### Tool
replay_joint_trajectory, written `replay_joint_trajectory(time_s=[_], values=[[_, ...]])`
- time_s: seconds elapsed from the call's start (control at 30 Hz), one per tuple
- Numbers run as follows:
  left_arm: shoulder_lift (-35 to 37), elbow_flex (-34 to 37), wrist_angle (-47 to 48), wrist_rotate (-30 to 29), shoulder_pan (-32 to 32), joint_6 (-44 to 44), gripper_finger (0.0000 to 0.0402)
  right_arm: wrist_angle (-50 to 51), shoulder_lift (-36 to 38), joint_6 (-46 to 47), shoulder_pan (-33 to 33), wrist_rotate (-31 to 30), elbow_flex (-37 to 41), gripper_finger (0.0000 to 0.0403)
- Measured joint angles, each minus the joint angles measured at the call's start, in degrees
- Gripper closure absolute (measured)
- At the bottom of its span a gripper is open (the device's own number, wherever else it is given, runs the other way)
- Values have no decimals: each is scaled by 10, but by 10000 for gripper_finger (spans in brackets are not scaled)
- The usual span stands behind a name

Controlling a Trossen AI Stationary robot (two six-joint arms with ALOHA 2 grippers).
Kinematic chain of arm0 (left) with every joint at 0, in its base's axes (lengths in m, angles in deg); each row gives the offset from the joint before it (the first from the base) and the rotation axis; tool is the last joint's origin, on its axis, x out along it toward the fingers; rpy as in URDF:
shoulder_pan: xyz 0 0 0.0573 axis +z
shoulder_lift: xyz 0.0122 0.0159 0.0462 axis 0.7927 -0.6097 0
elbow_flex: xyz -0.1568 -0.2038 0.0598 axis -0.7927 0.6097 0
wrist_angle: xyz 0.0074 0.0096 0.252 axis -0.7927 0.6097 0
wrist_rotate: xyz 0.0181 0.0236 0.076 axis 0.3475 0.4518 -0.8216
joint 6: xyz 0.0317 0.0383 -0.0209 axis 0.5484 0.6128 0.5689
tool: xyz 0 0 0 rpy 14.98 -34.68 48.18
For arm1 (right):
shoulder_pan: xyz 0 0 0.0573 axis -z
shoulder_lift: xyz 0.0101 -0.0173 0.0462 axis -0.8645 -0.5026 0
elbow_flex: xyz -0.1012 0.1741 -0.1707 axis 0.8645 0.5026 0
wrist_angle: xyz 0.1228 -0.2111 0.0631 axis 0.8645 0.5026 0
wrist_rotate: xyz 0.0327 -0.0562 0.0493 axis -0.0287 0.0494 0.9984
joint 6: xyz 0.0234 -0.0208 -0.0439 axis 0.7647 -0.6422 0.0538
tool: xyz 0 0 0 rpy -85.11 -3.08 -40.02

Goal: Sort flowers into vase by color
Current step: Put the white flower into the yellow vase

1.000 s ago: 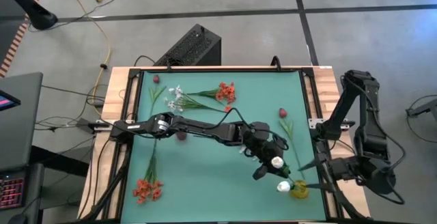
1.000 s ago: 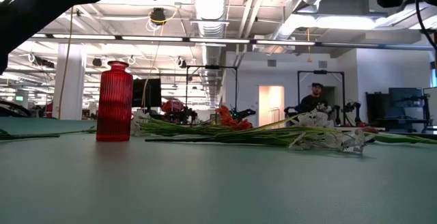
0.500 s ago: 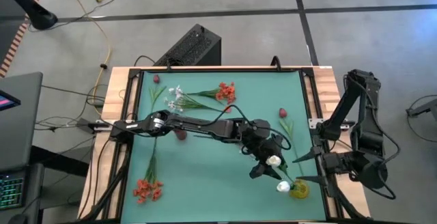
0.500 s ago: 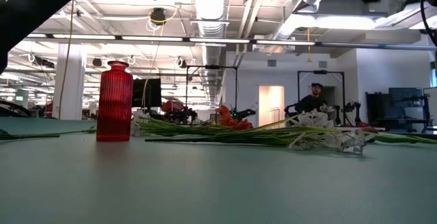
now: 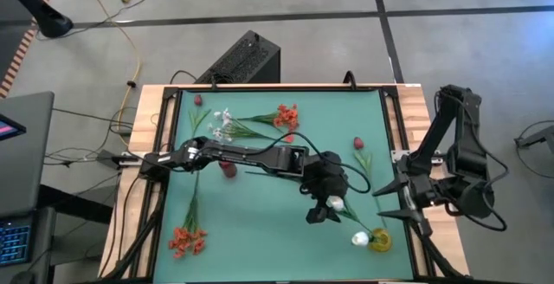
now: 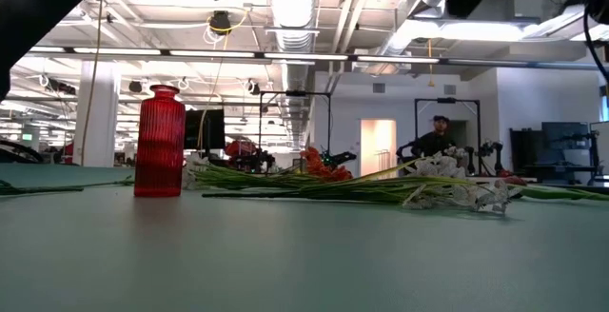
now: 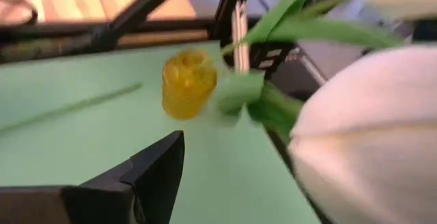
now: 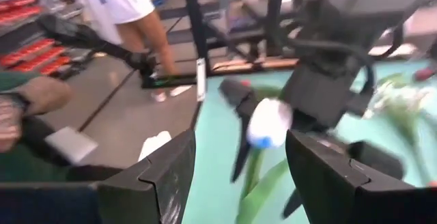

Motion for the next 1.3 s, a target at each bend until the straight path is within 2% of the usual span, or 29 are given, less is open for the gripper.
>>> replay_joint_trajectory(time_s=[0.13, 0.3, 0.37, 0.5, 0.73, 1.07, 1.3], values=[[0, 0, 6, -3, -2, 7, 132, 60, 6, 62, 3, 39, 0, 148], [0, 0, 7, -4, -8, 8, 132, 205, 4, 191, 21, 45, 0, 148], [0, 0, 8, -3, -9, 4, 132, 231, 5, 226, 31, 49, 3, 148], [-1, 0, 10, -4, -9, 3, 132, 223, 1, 236, 54, 101, 20, 148], [-1, 0, 9, -14, -9, 2, 132, 186, -32, 230, 86, 153, 41, 148], [-1, 0, 6, -16, -9, -8, 132, 104, -72, 190, 92, 226, 45, 148], [-1, 0, 5, -16, -9, -8, 132, 105, -73, 188, 93, 230, 45, 148]])
